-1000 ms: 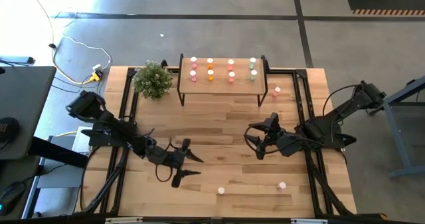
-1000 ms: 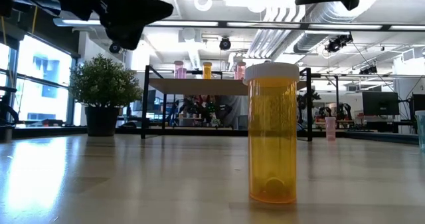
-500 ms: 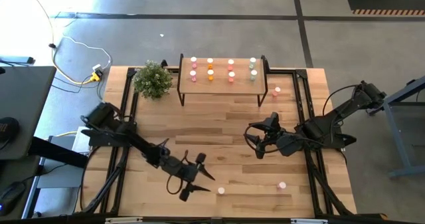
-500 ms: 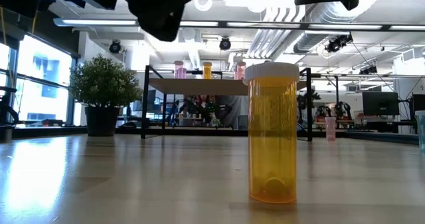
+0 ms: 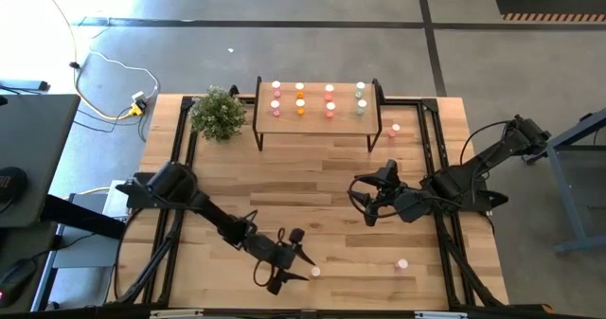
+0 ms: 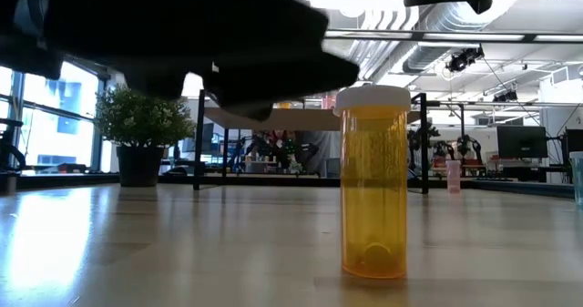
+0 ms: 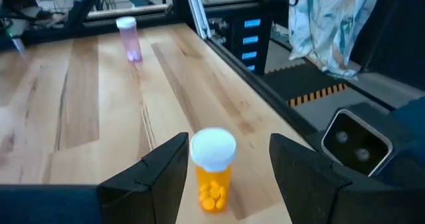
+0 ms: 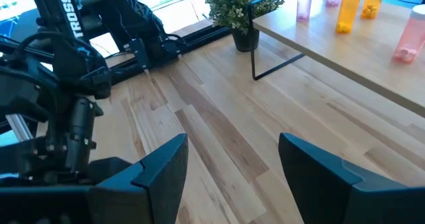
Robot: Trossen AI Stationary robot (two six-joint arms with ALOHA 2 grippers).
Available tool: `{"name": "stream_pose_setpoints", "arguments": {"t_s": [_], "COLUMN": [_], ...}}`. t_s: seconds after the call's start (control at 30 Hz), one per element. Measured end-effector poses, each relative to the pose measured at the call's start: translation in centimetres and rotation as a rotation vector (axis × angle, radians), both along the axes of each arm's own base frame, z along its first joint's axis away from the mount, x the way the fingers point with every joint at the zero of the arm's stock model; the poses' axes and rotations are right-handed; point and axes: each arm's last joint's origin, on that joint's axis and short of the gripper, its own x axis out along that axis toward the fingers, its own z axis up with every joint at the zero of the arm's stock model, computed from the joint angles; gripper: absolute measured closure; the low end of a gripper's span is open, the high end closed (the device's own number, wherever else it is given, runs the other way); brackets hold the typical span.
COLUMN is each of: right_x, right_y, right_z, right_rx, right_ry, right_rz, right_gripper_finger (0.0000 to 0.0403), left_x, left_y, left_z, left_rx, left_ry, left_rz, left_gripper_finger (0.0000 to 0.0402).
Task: Pick and place medicine bottles onto shelf by color
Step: Put the orange pill bottle aligned with the other orange pill bottles on the shelf
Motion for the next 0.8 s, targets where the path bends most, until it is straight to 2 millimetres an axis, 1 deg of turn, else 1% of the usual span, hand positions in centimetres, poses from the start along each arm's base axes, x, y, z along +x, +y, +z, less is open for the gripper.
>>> {"name": "stream_pose_setpoints", "arguments": {"t_s": [0.13, 0.33, 0.57, 0.8], "right_x": [0.0, 0.0, 0.0, -0.01], "right_y": [0.0, 0.0, 0.0, 0.0], "right_z": [0.0, -0.01, -0.01, -0.01], "right_rx": [0.0, 0.0, -0.007, -0.007], "right_ry": [0.0, 0.001, 0.003, 0.004], "right_rz": [0.0, 0.001, 0.004, 0.004], "right_gripper_finger": [0.0176, 0.0176, 0.0176, 0.0176], "left_x": [0.31, 0.54, 0.69, 0.98], "left_y": [0.13, 0.63, 0.95, 0.83], "left_z": [-0.63, -0.61, -1.14, -0.76], "left_rx": [-0.001, -0.004, -0.046, -0.055], "left_ry": [0.014, 0.012, 0.045, 0.03], "left_rz": [0.017, 0.054, 0.014, 0.016], "left_gripper_finger": [0.02, 0.02, 0.02, 0.02]}}
